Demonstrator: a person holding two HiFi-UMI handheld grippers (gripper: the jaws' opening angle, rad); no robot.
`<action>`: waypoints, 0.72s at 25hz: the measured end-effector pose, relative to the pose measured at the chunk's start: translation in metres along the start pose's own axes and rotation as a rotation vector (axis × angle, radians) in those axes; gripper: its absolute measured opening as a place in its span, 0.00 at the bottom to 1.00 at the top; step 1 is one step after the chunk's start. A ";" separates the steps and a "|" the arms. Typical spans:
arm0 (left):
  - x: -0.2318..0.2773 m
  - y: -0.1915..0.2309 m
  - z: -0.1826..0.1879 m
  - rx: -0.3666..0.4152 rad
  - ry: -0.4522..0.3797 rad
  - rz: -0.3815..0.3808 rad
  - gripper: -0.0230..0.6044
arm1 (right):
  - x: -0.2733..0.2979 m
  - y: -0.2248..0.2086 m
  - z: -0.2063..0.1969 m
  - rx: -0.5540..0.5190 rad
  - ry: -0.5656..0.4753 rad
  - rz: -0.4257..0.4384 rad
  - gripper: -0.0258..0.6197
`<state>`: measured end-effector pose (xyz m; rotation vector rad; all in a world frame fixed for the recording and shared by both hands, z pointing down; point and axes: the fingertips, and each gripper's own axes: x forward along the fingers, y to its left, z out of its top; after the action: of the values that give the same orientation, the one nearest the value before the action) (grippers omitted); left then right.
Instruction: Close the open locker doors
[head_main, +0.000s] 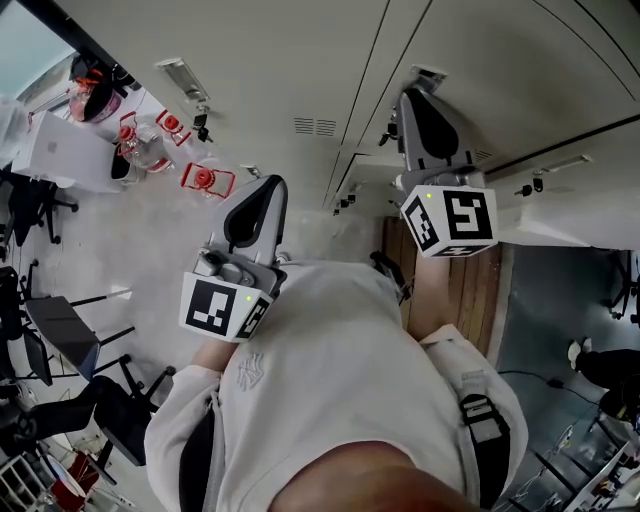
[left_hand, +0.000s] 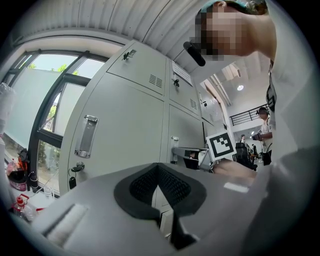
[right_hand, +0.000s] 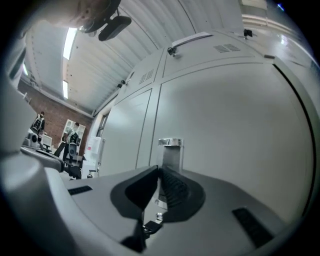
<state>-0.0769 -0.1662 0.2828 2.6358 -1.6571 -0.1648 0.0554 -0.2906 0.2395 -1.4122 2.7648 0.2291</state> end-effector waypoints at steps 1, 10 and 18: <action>0.000 -0.001 0.000 0.000 -0.001 -0.001 0.04 | 0.000 0.000 0.000 -0.007 0.007 -0.017 0.08; -0.010 -0.012 0.003 -0.001 -0.001 0.007 0.04 | -0.010 -0.002 0.009 -0.006 0.007 -0.068 0.08; -0.019 -0.034 0.001 -0.012 0.009 -0.008 0.04 | -0.066 0.013 0.056 0.015 -0.121 0.001 0.08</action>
<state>-0.0549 -0.1342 0.2810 2.6309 -1.6373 -0.1628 0.0818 -0.2221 0.1918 -1.3464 2.6646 0.2832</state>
